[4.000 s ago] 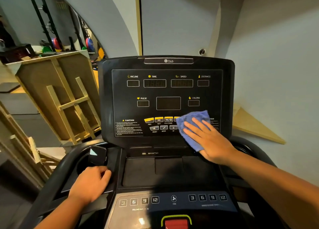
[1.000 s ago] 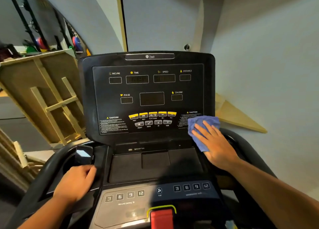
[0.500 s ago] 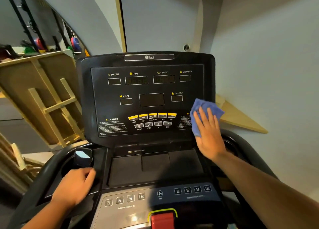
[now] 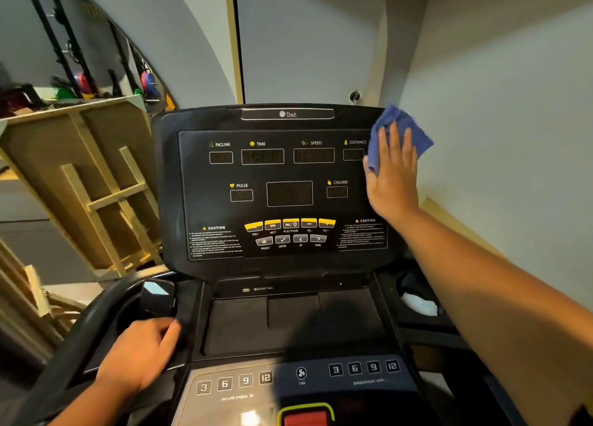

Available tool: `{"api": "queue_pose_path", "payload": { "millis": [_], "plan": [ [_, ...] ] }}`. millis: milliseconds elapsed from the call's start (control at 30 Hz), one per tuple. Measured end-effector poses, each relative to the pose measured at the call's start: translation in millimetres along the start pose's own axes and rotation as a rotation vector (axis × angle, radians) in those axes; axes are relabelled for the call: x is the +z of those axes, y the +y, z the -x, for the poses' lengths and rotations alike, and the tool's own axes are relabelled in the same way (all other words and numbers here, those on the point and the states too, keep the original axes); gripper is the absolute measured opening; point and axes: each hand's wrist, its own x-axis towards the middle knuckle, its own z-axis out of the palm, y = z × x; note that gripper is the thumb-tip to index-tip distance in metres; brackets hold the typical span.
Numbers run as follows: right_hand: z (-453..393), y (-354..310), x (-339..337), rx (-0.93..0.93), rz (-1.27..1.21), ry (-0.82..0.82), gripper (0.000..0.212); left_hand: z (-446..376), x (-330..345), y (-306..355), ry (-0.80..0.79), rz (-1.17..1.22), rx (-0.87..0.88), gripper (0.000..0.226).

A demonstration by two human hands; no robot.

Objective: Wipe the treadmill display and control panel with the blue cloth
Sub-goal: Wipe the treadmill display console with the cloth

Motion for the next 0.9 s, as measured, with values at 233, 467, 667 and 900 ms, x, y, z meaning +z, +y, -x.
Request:
{"api": "queue_pose_path", "payload": {
  "millis": [233, 467, 667, 900],
  "plan": [
    [101.2, -2.6, 21.0, -0.133, 0.153, -0.174, 0.076, 0.6, -4.6, 3.1, -0.007, 0.008, -0.011, 0.042],
    [-31.9, -5.8, -13.8, -0.255, 0.131, -0.136, 0.071, -2.3, -3.4, 0.6, -0.005, 0.000, -0.012, 0.037],
    [56.7, -2.6, 11.8, 0.035, -0.002, -0.055, 0.068, -1.8, 2.6, -2.6, 0.029, -0.010, 0.004, 0.044],
    [142.1, -12.3, 30.7, -0.264, 0.211, -0.258, 0.081, -3.1, 2.0, -2.7, 0.015, -0.001, 0.011, 0.044]
  ]
}}
